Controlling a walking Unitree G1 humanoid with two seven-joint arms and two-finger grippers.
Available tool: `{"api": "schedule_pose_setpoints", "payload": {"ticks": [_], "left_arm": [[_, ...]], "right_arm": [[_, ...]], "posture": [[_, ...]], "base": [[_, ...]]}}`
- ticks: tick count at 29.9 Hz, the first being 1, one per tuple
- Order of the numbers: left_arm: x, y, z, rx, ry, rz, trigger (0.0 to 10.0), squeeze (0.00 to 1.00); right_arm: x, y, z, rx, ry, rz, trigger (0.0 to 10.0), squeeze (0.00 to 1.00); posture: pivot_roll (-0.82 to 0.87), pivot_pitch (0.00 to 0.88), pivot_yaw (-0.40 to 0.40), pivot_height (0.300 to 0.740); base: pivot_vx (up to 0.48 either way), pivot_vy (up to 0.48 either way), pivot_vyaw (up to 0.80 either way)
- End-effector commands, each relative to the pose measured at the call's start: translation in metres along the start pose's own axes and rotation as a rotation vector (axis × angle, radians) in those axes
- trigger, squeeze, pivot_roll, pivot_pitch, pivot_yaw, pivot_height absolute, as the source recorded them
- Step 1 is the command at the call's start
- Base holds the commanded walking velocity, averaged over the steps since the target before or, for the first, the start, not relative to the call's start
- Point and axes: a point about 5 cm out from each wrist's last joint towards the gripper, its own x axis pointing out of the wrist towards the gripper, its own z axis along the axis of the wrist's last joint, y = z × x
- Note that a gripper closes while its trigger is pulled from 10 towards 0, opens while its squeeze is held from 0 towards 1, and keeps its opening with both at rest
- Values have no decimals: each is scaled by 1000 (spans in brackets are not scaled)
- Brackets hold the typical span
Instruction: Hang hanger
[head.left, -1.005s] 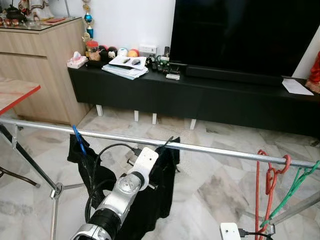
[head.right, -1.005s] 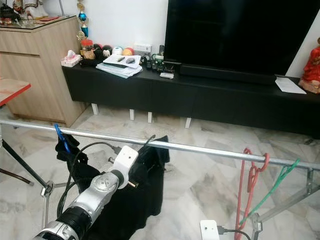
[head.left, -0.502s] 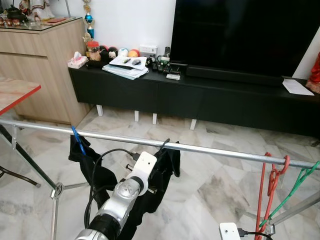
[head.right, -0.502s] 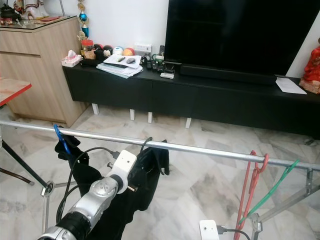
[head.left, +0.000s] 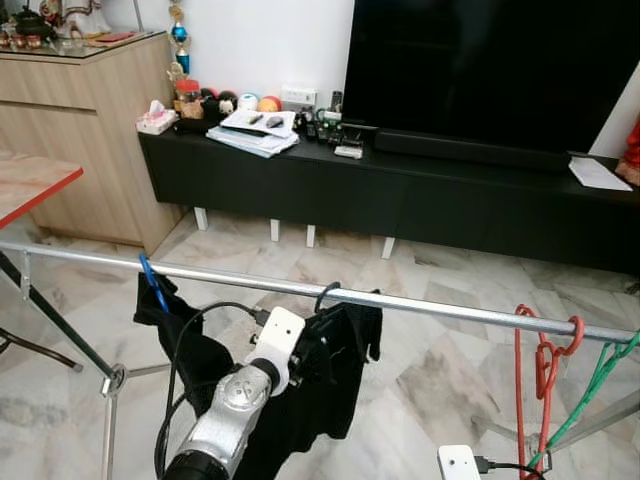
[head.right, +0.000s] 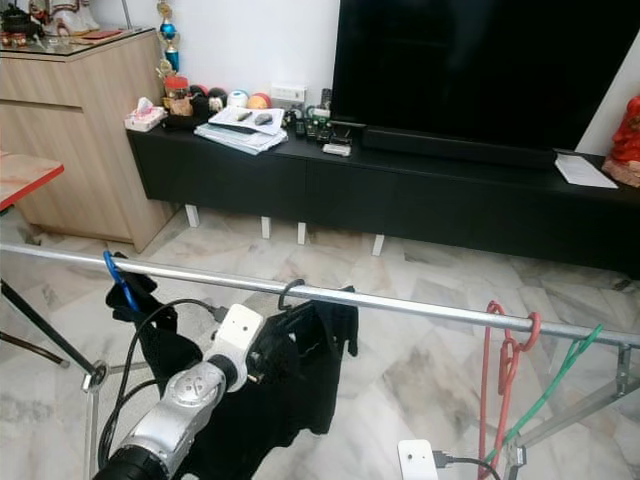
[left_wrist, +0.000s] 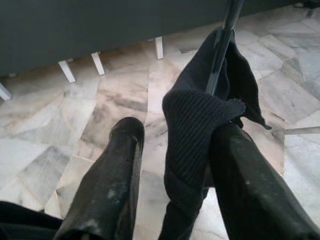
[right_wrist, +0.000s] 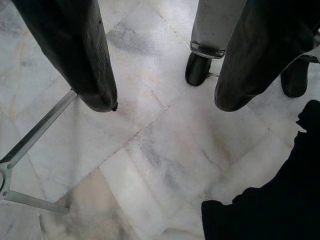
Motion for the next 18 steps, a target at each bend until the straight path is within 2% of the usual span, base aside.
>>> {"api": "schedule_pose_setpoints", "payload": {"ticks": [1,2,3,10,12,14,15,18], "left_arm": [[-3,-1,3,11,-15,-12,10000,1000],[-5,0,3,15,-19,-13,10000,1000],[-10,1,4,26,-32,-20,10000,0],[-35,8,8,55,-76,-33,10000,0],[-49,13,9,64,-89,-38,10000,0],[-53,14,10,67,-94,-41,10000,0],[-63,16,12,56,-118,-33,10000,0],[-72,19,14,24,-145,-9,10000,0]], "right_arm": [[0,0,2,-7,-7,1,10000,0],[0,0,2,-7,-8,1,10000,0],[0,0,2,-6,-7,1,10000,0],[0,-1,1,-5,-6,4,10000,0],[0,-1,1,-15,-4,9,10000,0],[0,-1,1,-18,-3,10,10000,0],[0,-1,1,-25,-2,13,10000,0],[0,-1,1,-32,-2,15,10000,0]], "posture": [[132,0,-58,740],[133,0,-57,740],[132,0,-55,740],[144,0,-58,740],[163,0,-69,740],[165,0,-70,740],[168,0,-70,740],[168,0,-69,740]], "base": [[0,0,0],[0,0,0],[0,0,0],[0,0,0],[0,0,0],[0,0,0],[0,0,0],[0,0,0]]}}
